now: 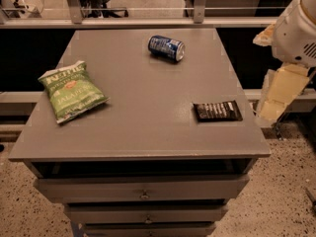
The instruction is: Place pepsi can upright
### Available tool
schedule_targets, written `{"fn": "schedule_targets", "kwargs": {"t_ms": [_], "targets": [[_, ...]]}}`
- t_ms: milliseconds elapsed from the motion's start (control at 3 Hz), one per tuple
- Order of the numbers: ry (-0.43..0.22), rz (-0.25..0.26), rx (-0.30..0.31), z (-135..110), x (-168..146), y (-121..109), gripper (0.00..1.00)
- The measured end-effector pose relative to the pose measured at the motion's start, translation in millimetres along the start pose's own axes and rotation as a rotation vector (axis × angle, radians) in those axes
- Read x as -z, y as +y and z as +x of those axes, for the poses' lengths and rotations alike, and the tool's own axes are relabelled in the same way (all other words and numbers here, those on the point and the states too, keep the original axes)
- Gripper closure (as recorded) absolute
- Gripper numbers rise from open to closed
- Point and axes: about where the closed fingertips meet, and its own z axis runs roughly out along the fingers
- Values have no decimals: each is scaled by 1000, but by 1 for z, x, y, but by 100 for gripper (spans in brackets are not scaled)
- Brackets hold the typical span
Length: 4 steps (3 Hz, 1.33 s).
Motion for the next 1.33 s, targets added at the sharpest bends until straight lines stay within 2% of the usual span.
{"fn": "schedule_targets", "kwargs": {"t_ms": [333, 667, 1000, 1333], "targets": [[-80, 24, -10, -30, -24, -37, 0], [-188, 51, -53, -66, -51, -81, 0], [-275, 88, -116, -94, -73, -121, 0], [-352, 107, -207, -124, -98, -163, 0]]}}
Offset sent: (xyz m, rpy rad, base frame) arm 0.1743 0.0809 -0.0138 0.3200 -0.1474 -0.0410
